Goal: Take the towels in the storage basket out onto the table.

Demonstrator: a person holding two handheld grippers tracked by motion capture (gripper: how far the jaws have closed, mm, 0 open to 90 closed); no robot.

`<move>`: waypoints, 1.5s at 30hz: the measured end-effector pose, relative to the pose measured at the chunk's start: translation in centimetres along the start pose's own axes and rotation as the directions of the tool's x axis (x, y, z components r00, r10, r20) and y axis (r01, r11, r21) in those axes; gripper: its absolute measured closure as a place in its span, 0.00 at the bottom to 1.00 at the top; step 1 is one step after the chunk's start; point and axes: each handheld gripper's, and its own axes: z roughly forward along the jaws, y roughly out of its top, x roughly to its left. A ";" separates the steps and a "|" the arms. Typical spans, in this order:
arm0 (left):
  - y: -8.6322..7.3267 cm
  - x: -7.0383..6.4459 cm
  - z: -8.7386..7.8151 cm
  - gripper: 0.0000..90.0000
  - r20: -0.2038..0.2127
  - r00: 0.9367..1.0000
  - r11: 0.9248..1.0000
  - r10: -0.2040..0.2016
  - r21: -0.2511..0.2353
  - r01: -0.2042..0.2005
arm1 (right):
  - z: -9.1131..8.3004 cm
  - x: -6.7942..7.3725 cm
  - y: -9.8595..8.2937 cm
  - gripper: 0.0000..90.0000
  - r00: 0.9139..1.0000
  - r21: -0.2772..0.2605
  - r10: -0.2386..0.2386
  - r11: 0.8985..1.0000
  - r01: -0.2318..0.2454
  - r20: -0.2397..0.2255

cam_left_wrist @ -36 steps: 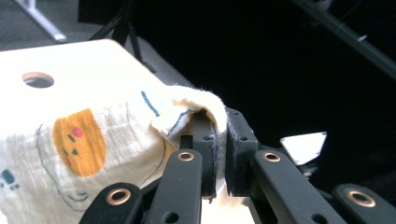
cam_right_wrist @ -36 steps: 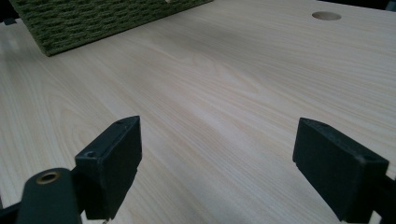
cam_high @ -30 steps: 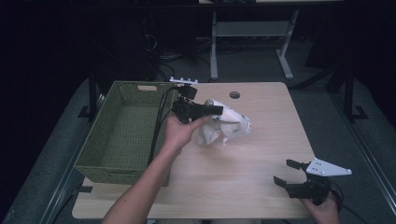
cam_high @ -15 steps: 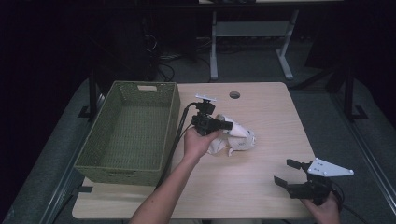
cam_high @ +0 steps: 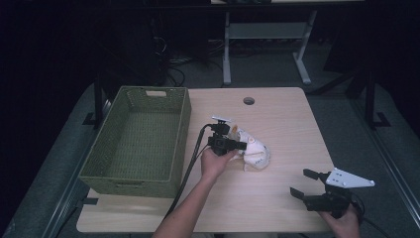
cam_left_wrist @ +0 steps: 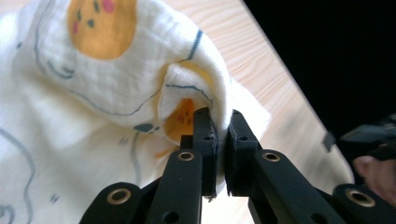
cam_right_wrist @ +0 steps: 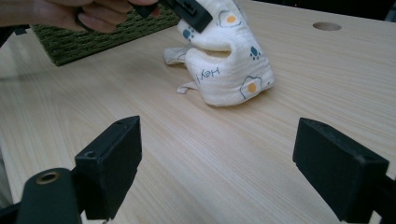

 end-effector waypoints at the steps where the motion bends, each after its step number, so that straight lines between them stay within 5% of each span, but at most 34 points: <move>1: 0.0 0.0 0.0 0.94 0.000 1.000 1.000 0.000 0.000 0.000 | 0.0 0.0 0.0 0.17 1.000 0.001 -0.001 1.000 0.001 0.000; 22: -1.3 0.1 -0.7 0.66 -0.021 0.999 0.999 0.031 -0.025 -0.031 | 0.6 0.2 0.3 0.17 1.000 0.011 -0.008 1.000 0.008 -0.006; 34: -1.8 -0.4 -2.2 0.54 -0.069 0.990 0.993 0.120 -0.012 -0.121 | 1.1 0.2 0.2 0.16 1.000 0.013 0.004 1.000 -0.004 0.003; 45: -2.6 -1.3 -3.3 0.48 -0.049 0.982 0.983 0.182 -0.023 -0.183 | 1.6 0.0 0.0 0.16 1.000 0.042 0.006 0.999 -0.006 0.009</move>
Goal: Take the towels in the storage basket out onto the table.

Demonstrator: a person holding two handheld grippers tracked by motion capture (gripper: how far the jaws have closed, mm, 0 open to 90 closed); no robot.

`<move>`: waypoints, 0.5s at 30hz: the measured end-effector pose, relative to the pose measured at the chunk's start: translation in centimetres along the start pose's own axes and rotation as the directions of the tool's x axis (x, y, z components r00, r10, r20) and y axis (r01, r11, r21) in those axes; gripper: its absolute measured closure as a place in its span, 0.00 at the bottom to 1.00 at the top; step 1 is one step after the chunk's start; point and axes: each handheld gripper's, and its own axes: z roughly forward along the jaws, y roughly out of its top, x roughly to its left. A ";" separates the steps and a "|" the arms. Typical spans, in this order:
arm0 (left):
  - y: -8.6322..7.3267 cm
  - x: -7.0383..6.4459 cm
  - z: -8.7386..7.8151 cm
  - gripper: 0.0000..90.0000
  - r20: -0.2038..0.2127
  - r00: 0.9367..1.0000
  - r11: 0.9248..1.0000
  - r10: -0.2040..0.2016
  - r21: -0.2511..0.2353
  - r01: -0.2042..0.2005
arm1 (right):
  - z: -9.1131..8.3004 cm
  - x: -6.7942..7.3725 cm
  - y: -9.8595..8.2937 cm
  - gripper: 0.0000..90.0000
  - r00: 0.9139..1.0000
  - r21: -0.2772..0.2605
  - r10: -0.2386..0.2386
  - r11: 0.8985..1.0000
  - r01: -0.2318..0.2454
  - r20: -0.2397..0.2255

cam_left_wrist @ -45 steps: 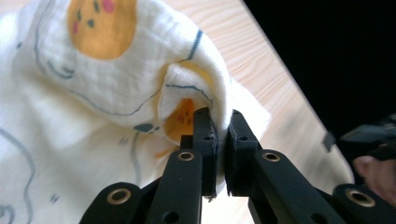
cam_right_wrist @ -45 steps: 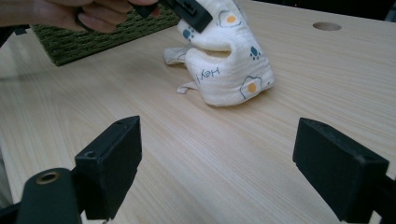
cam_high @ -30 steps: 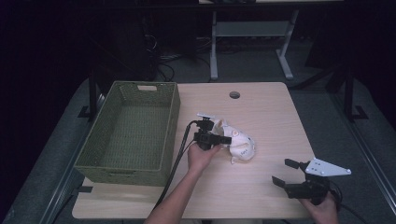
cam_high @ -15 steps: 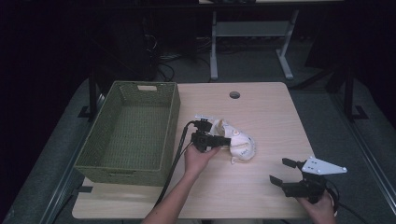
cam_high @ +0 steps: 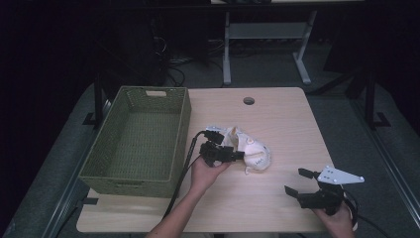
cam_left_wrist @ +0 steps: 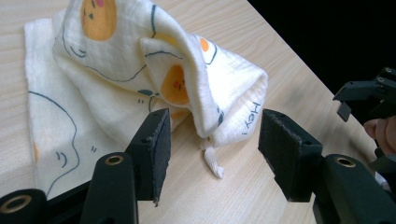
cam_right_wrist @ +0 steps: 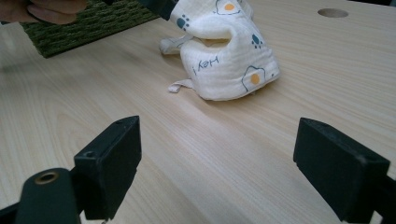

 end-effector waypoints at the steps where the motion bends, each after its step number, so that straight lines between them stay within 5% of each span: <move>1: 0.0 -0.1 -0.1 0.48 0.000 1.000 1.000 0.007 0.002 -0.007 | 0.0 0.0 0.0 0.16 1.000 0.000 0.000 1.000 0.000 0.002; 15: -1.2 -0.8 -1.8 0.45 0.048 0.998 0.999 0.028 -0.022 -0.027 | 0.0 0.0 -0.1 0.16 1.000 0.006 -0.002 1.000 0.002 0.003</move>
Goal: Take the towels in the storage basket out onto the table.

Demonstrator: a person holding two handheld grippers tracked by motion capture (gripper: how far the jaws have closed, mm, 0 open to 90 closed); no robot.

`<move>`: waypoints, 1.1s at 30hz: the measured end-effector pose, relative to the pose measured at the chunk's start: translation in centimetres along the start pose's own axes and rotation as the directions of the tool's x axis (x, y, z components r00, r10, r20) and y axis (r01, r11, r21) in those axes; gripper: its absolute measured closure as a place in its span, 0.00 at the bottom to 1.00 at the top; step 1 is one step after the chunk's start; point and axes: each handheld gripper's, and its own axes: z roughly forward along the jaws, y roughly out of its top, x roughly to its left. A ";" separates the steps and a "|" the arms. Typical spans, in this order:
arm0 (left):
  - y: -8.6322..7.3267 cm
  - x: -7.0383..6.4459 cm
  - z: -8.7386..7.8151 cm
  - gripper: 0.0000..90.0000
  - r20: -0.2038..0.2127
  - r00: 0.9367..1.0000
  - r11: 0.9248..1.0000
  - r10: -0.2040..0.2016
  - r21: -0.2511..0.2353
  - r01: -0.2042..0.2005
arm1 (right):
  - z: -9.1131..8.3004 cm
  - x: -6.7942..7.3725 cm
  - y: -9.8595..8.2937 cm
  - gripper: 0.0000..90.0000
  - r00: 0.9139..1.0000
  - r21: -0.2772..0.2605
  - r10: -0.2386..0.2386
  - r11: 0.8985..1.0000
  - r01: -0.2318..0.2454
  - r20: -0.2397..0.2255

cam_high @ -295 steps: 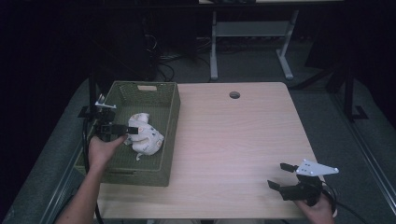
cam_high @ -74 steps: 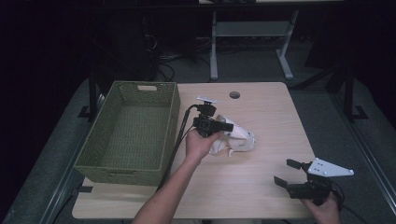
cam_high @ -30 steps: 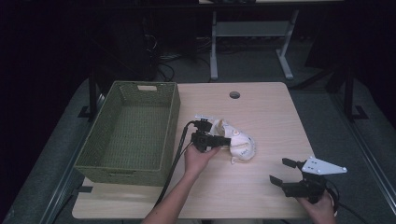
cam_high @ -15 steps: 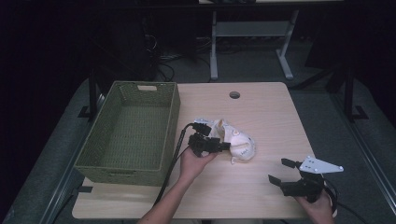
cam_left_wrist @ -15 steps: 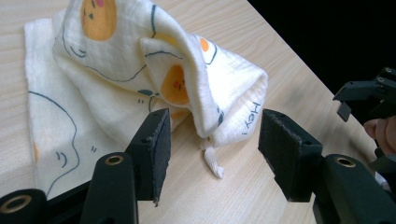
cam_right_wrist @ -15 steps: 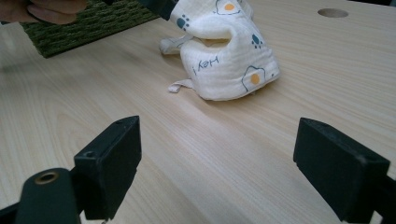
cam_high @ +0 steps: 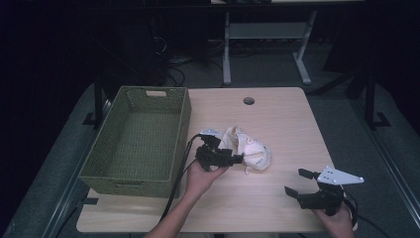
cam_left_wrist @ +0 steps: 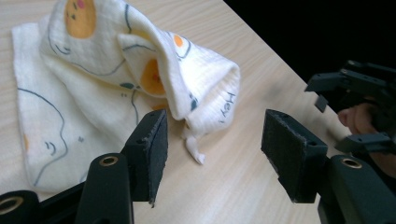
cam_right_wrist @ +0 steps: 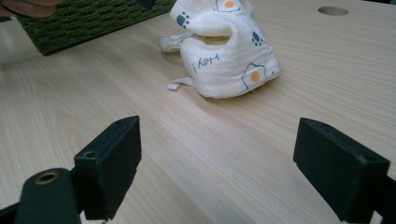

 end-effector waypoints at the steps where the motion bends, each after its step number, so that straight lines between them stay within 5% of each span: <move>1: -0.1 -0.1 -0.1 0.45 -0.007 1.000 1.000 0.009 0.002 -0.009 | 0.0 0.0 0.0 0.16 1.000 0.000 0.001 1.000 -0.001 0.000; 16: -2.2 0.0 -1.1 0.44 -0.001 1.000 1.000 0.019 0.006 -0.019 | 0.1 0.0 -0.1 0.16 1.000 0.007 -0.002 1.000 0.002 0.008; 33: -4.6 -1.7 -2.6 0.43 0.037 0.995 0.995 0.097 0.015 -0.097 | 0.1 0.1 -0.1 0.16 1.000 0.005 -0.003 1.000 0.003 0.012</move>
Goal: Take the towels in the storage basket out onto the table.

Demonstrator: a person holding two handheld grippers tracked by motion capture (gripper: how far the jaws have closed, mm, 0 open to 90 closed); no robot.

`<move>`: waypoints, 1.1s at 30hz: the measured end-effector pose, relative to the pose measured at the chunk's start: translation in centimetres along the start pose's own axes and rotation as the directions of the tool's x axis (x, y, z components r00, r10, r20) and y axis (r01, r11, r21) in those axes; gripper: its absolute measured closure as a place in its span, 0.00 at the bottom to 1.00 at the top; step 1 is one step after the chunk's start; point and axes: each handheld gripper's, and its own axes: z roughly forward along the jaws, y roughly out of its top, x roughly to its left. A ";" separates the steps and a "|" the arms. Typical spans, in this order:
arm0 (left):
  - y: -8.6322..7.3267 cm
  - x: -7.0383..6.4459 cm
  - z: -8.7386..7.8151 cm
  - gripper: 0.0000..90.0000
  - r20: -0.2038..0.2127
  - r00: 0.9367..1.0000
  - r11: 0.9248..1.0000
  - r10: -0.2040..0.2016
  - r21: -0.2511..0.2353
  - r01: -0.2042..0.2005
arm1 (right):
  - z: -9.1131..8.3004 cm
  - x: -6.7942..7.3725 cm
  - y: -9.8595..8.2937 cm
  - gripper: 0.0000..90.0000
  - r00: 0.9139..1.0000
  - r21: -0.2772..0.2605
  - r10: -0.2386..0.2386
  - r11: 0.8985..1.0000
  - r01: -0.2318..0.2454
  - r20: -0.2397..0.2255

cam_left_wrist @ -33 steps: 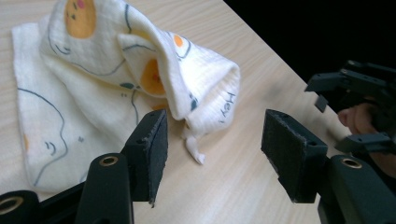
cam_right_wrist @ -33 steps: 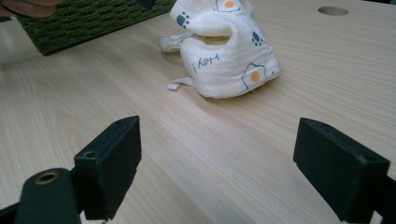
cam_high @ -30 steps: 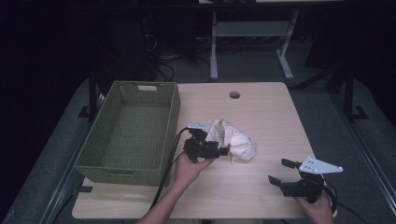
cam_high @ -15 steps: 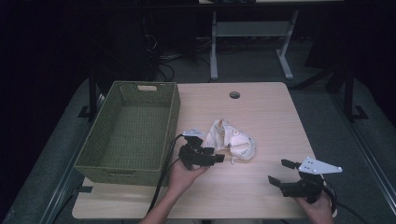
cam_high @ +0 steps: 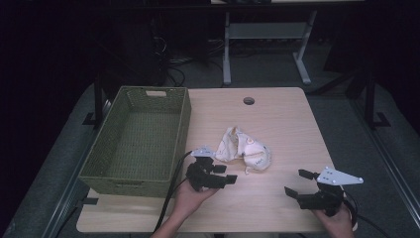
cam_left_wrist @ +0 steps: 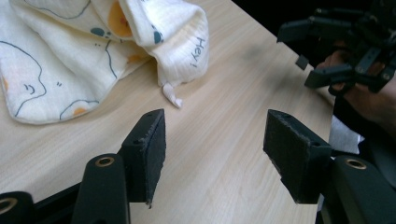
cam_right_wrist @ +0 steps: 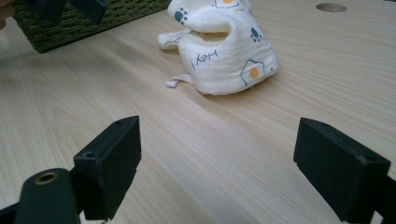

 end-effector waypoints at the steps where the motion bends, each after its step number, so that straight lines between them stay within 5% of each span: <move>1: -0.3 -0.1 -0.1 0.43 0.008 1.000 1.000 0.001 -0.001 -0.001 | 0.0 0.0 0.0 0.16 1.000 0.003 0.002 1.000 -0.002 -0.001; 20: -3.2 -0.5 -1.7 0.42 0.026 1.000 1.000 0.013 -0.002 -0.013 | 0.3 0.3 0.0 0.16 1.000 0.014 0.006 1.000 -0.006 -0.003; 33: -4.5 -1.9 -2.3 0.42 0.028 0.998 0.998 0.064 -0.009 -0.064 | 0.5 0.5 -0.1 0.16 1.000 0.021 0.011 1.000 -0.011 -0.005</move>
